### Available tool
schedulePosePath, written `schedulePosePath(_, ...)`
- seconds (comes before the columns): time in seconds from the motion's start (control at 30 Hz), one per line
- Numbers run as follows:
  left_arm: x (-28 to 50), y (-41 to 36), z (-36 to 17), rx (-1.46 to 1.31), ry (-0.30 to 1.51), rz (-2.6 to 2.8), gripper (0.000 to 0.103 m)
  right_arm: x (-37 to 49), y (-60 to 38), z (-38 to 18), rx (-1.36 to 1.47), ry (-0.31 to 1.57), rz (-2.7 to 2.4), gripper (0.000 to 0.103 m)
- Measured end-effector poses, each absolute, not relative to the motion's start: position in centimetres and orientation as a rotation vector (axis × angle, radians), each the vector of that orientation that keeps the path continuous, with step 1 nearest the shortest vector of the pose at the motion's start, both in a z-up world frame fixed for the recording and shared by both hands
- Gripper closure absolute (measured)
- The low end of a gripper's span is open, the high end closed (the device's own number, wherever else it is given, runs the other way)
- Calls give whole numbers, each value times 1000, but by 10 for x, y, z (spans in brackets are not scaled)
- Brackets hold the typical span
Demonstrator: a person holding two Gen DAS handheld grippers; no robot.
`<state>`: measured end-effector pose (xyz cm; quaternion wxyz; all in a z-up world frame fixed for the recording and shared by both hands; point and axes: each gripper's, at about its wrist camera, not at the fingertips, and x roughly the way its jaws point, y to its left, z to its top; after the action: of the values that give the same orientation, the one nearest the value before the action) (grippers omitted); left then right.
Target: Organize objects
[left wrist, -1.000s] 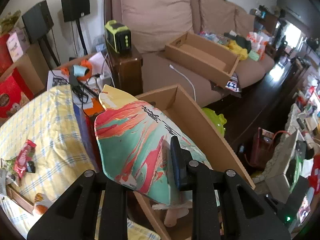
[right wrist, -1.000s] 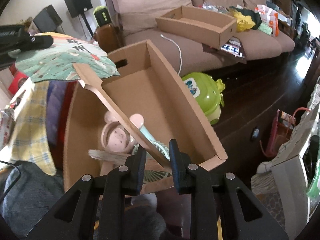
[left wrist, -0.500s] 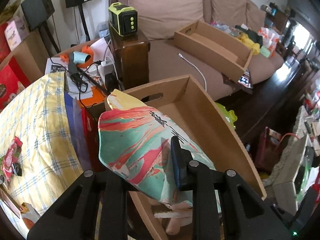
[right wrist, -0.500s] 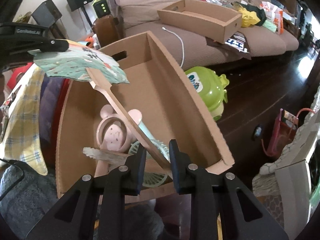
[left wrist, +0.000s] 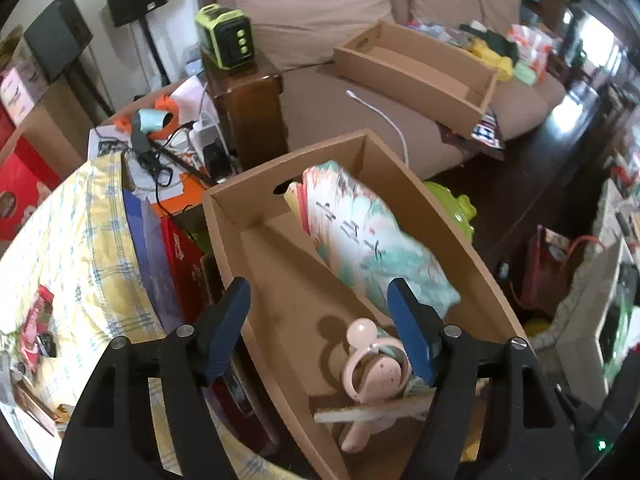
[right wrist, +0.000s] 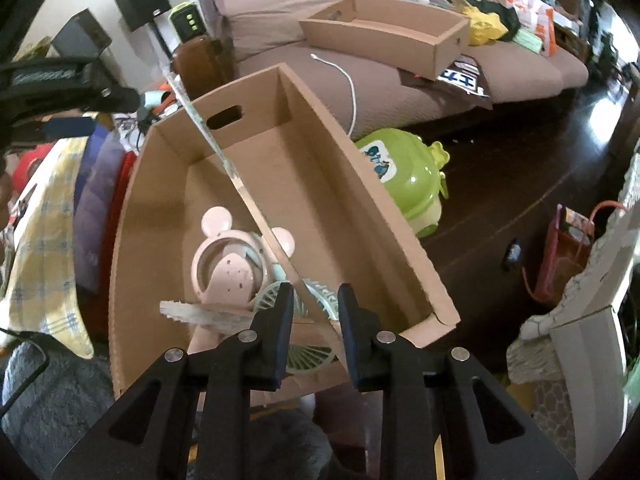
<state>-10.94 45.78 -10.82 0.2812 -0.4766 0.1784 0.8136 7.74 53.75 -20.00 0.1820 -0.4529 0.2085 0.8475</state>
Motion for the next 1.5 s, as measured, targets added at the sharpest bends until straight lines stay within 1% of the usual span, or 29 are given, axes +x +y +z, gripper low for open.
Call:
schedulePosePath(0.1,-100,453,-97,-1260,493,2153,29,74,533,-198,-1280,572,2419,78)
schedulePosePath(0.13,-96,448,-93,-1262,509,2133,28,74,531,-198,-1286,559,2423,76)
schedulePosePath(0.17,-91,441,-90,-1264,532,2103,28,74,530,-198,-1290,552,2419,72)
schedulePosePath(0.23,-83,423,-82,-1248,559,2075,27,76,534,-199,-1287,563,2400,71)
schedulePosePath(0.33,-76,385,-67,-1226,555,2092,24,78,539,-200,-1275,601,2385,71)
schedulePosePath(0.47,-87,312,-49,-1251,492,2185,22,78,535,-197,-1267,590,2405,70)
schedulePosePath(0.63,-118,202,-27,-1342,303,2347,21,79,527,-188,-1219,558,2460,70)
schedulePosePath(0.77,-138,106,-17,-1412,174,2528,18,80,532,-185,-1214,636,2483,69)
schedulePosePath(0.9,-147,11,-9,-1456,-52,2662,18,87,537,-175,-1181,656,2471,69)
schedulePosePath(0.97,-144,-29,-6,-1449,-170,2706,16,90,536,-161,-1150,641,2484,67)
schedulePosePath(1.03,-139,-56,-6,-1454,-258,2727,12,89,531,-145,-1117,616,2526,67)
schedulePosePath(1.13,-126,-84,-9,-1443,-352,2727,12,79,513,-123,-1162,561,2569,67)
schedulePosePath(1.23,-115,-96,-14,-1419,-403,2727,11,65,487,-99,-1190,535,2626,67)
schedulePosePath(1.3,-110,-97,-17,-1406,-412,2723,11,53,466,-83,-1219,527,2662,58)
schedulePosePath(1.33,-110,-95,-18,-1402,-407,2717,11,44,450,-73,-1235,517,2689,48)
schedulePosePath(1.37,-109,-93,-20,-1397,-398,2713,11,41,440,-69,-1235,509,2704,43)
schedulePosePath(1.4,-109,-90,-19,-1393,-385,2707,11,35,427,-63,-1236,501,2723,41)
schedulePosePath(1.47,-108,-83,-21,-1397,-328,2675,11,24,400,-55,-1259,505,2760,30)
schedulePosePath(1.5,-108,-78,-21,-1406,-296,2653,11,20,390,-53,-1270,507,2770,29)
